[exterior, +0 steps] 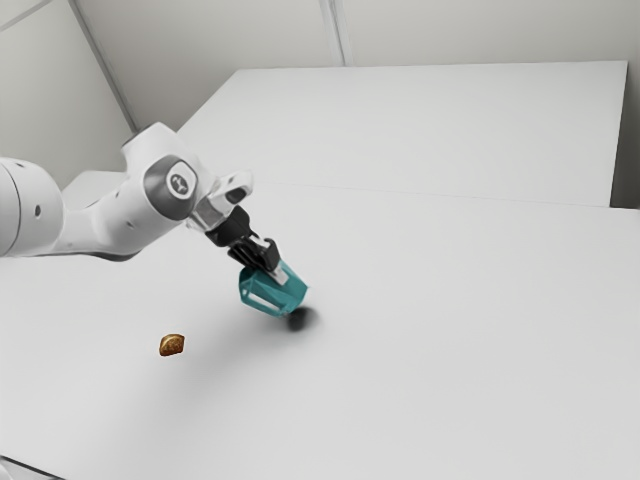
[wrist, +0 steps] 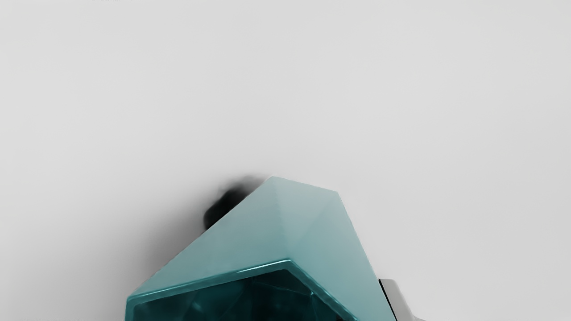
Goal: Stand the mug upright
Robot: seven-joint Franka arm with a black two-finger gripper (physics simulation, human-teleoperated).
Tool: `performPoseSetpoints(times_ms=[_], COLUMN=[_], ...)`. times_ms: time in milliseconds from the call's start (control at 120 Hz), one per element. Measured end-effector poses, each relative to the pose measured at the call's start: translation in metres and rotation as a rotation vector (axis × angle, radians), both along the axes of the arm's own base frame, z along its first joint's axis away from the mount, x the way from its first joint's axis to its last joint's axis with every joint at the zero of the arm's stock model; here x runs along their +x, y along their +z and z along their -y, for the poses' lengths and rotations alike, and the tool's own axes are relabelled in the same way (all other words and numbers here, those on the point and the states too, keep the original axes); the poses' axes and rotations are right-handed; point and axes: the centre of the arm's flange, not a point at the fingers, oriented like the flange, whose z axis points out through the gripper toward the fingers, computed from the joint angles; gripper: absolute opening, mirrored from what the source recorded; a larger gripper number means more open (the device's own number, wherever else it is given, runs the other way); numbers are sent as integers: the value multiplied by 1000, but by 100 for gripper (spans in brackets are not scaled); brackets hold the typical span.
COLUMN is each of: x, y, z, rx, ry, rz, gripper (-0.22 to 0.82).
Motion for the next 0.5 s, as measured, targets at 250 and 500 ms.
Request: performPoseSetpoints(times_ms=[250, 500], x=[0, 8], y=[-3, 2], z=[1, 3], rx=[184, 349], ry=[-86, -161], rz=[-16, -25], gripper=[-14, -15])
